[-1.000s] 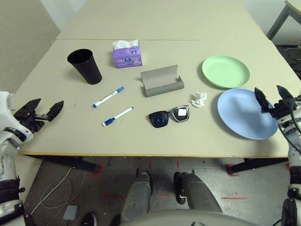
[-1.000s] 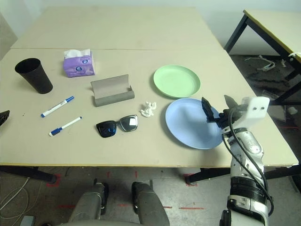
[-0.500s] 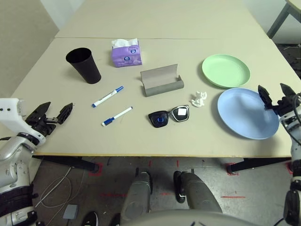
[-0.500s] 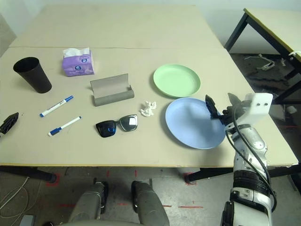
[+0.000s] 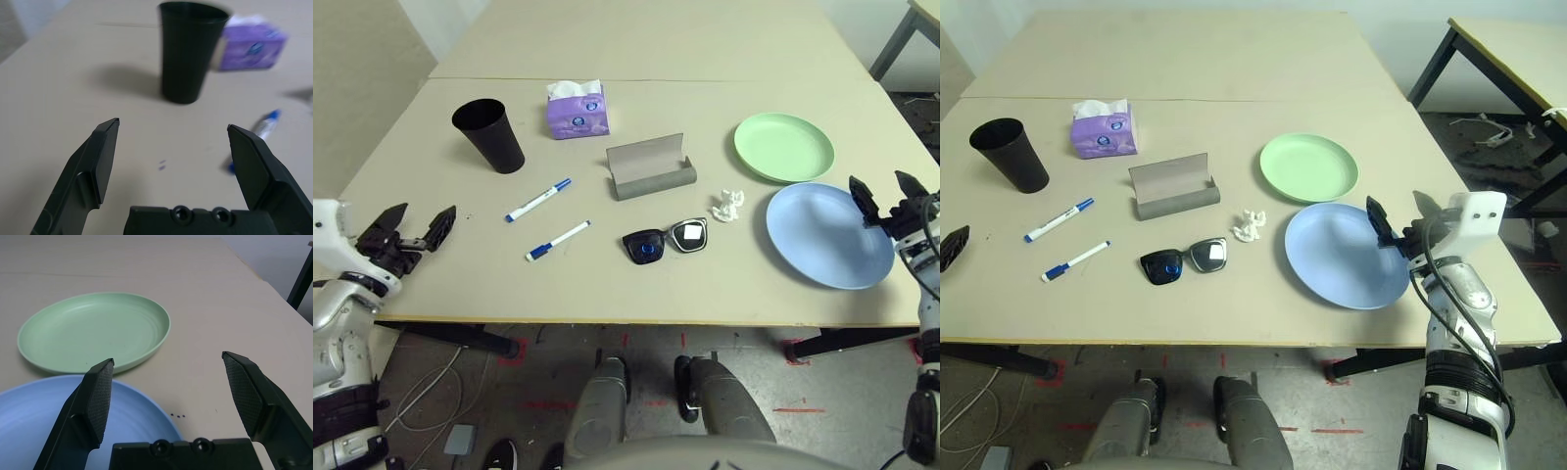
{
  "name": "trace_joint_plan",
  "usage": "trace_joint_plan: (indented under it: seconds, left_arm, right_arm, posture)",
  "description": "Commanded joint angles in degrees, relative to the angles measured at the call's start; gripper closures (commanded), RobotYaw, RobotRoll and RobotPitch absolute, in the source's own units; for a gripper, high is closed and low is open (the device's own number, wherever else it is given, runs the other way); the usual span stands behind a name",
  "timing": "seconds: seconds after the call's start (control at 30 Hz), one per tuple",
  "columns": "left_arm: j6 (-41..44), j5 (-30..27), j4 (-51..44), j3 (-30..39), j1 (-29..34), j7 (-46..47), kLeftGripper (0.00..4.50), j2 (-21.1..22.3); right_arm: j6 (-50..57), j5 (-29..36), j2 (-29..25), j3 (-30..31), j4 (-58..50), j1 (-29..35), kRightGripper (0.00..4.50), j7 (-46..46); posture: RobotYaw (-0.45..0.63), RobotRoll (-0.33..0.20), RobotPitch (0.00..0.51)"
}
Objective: Organize and tidy the items on the table.
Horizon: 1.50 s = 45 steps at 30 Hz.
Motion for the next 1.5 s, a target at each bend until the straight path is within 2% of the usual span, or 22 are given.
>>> trace_joint_plan:
  seconds: [0.03, 0.1, 0.23, 0.37, 0.57, 0.7, 0.8, 1.03, 1.17, 1.33, 1.5]
  left_arm:
    - [5.43, -7.5, -3.44, 1.19, -0.26, -5.35, 0.02, 0.2]
    - [8.28, -9.9, -5.61, -0.26, 0.29, -9.49, 0.02, 1.6]
    - [12.0, -10.29, -8.73, -5.52, -0.14, -16.76, 0.02, 5.45]
    - [13.31, -10.21, -13.15, -11.58, -4.46, -21.26, 0.02, 7.2]
    - [9.33, -3.93, -11.95, -21.86, -8.87, -32.13, 0.02, 10.96]
    - [5.15, 0.23, -8.71, -26.28, -10.26, -37.72, 0.02, 12.09]
    - [0.26, 3.47, -5.46, -28.44, -10.97, -40.61, 0.02, 11.54]
    - [-7.46, 6.2, -2.0, -29.48, -13.55, -41.52, 0.02, 8.08]
    - [-9.38, 6.3, -1.04, -29.85, -15.13, -41.74, 0.02, 6.44]
    - [-9.94, 6.36, -1.17, -30.07, -15.58, -41.21, 0.02, 4.99]
    - [-9.81, 6.34, -2.1, -29.83, -15.1, -40.62, 0.02, 4.55]
  right_arm:
    - [-0.82, -0.05, 0.22, -0.05, -1.18, 1.3, 0.0, 0.19]
    - [-0.46, 0.39, 0.33, -0.07, -1.74, 1.75, 0.0, 0.47]
    - [0.04, 0.6, 0.05, 0.0, -1.94, 1.78, 0.0, 0.94]
    - [1.39, 1.02, -0.98, -0.29, -1.52, 1.1, 0.0, 1.7]
    - [5.27, 1.19, -3.48, -0.98, -3.69, 1.86, 0.0, 1.96]
    - [7.83, 1.85, -5.77, -2.19, -6.53, 4.38, 0.0, 2.25]
    - [9.63, 3.13, -7.35, -3.94, -9.03, 7.15, 0.0, 2.65]
    - [16.34, 5.98, -10.04, -5.2, -12.24, 10.53, 0.0, 5.97]
    - [21.93, 6.75, -11.65, -2.83, -15.53, 13.19, 0.0, 10.57]
    - [24.12, 5.79, -11.25, -0.71, -17.92, 15.21, 0.0, 12.69]
    - [24.22, 1.48, -12.24, 2.19, -15.78, 15.54, 0.0, 11.98]
  posture:
    - [-0.06, 0.0, 0.18]
    - [-0.06, 0.0, 0.18]
    - [-0.06, 0.0, 0.179]
    - [-0.07, 0.0, 0.181]
    - [-0.12, 0.0, 0.186]
    - [-0.16, 0.0, 0.185]
    - [-0.18, 0.0, 0.186]
    - [-0.19, 0.0, 0.189]
    - [-0.2, 0.0, 0.191]
    - [-0.2, 0.0, 0.19]
    - [-0.19, 0.0, 0.188]
